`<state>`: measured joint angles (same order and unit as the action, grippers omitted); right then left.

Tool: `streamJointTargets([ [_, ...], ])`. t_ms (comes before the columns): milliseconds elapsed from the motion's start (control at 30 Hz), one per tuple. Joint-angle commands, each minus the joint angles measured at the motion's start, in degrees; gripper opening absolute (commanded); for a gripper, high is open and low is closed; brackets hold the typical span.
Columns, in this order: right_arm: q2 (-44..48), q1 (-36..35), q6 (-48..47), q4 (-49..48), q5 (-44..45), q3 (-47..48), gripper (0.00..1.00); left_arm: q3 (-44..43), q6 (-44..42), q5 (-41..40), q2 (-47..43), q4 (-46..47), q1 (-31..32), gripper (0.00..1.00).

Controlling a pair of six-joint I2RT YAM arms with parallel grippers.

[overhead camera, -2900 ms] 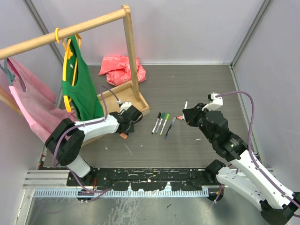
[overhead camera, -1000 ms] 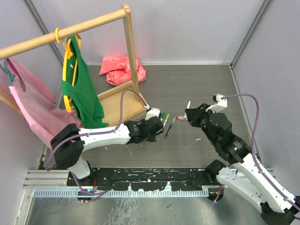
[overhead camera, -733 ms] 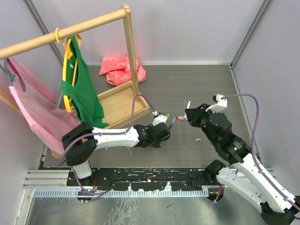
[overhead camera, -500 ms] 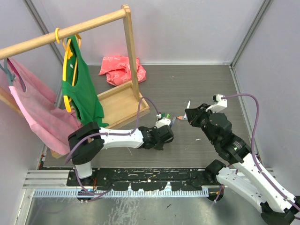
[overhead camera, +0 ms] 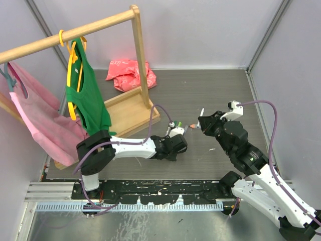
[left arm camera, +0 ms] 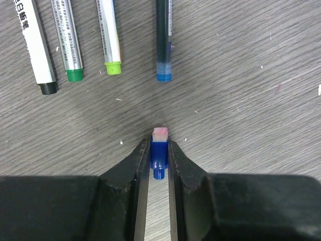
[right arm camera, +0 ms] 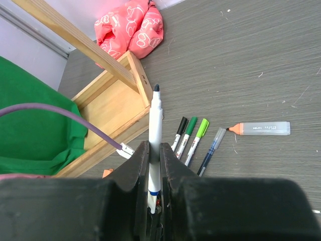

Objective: Insert the pens into the pen caps
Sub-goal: Insert the pen into the pen.

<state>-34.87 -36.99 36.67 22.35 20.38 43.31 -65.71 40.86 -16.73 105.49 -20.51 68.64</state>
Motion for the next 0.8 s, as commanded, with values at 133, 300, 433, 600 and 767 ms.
streamJointTargets([
  [133,0.2,0.2,0.7,-1.5,1.2,0.3,0.0,-1.2,-0.8,-0.5,-0.1,1.3,0.4,0.25],
  [300,0.5,0.3,0.8,-1.4,1.4,0.3,0.0,-0.1,-0.7,-0.9,-3.0,2.3,0.4,0.3],
  [433,0.8,0.2,0.8,-1.2,1.9,0.6,0.0,0.0,-1.3,-1.7,-6.8,2.6,0.4,0.34],
  [600,1.4,0.2,0.1,-0.9,2.7,1.2,0.0,1.7,-1.6,-4.6,-14.0,3.5,0.4,0.36],
  [767,2.1,0.2,-1.0,-1.9,1.7,0.8,0.0,7.0,-4.2,-7.3,-24.4,8.4,0.4,0.4],
])
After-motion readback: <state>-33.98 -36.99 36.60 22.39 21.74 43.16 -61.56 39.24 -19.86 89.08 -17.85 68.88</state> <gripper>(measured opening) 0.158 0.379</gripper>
